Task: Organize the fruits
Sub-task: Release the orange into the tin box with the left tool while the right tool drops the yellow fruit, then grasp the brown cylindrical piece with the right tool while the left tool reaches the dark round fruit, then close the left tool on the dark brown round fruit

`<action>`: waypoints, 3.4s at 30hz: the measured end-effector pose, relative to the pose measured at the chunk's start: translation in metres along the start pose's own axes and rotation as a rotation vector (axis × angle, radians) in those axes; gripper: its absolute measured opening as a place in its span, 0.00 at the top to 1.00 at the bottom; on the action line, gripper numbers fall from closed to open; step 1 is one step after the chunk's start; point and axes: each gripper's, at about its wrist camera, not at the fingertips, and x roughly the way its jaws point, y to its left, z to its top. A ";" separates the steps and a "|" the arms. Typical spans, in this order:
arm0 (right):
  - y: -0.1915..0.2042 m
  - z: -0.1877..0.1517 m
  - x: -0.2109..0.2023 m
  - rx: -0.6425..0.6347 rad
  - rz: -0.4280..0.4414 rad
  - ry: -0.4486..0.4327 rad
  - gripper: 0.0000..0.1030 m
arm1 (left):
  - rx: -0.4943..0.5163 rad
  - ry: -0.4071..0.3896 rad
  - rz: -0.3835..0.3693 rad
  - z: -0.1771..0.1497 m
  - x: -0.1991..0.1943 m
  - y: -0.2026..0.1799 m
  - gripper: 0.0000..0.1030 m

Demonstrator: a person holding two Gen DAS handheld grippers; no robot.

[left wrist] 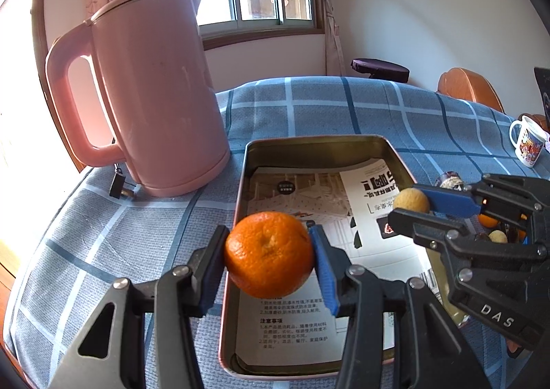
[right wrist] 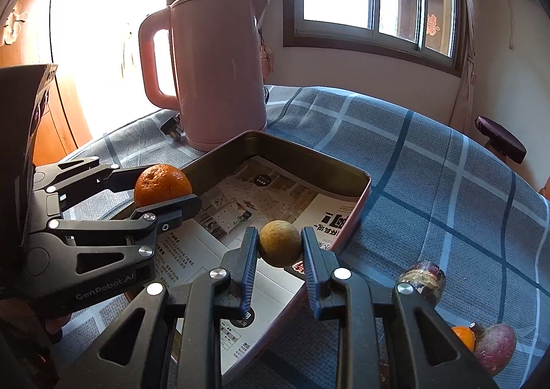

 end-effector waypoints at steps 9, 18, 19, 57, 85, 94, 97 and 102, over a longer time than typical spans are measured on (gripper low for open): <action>0.008 -0.002 0.006 -0.028 0.004 0.014 0.74 | 0.015 0.002 0.013 0.003 0.002 -0.004 0.52; 0.010 -0.003 0.007 -0.019 0.025 0.005 0.73 | 0.014 -0.015 0.043 0.004 0.001 -0.008 0.47; 0.009 -0.003 0.006 -0.021 0.024 0.003 0.70 | 0.010 -0.023 0.044 0.004 -0.001 -0.007 0.47; -0.099 -0.048 -0.175 0.324 -0.165 -0.166 0.28 | 0.184 -0.090 -0.149 -0.017 -0.047 -0.140 0.16; -0.097 -0.152 -0.143 0.397 -0.284 0.051 0.54 | 0.257 0.079 -0.270 -0.025 -0.017 -0.175 0.49; -0.098 -0.152 -0.144 0.400 -0.281 0.053 0.55 | 0.274 0.084 -0.243 -0.017 -0.007 -0.179 0.50; -0.098 -0.152 -0.144 0.403 -0.283 0.052 0.55 | 0.288 0.085 -0.199 -0.015 -0.002 -0.181 0.49; -0.097 -0.151 -0.144 0.398 -0.285 0.050 0.55 | 0.275 0.042 -0.199 -0.015 -0.011 -0.174 0.48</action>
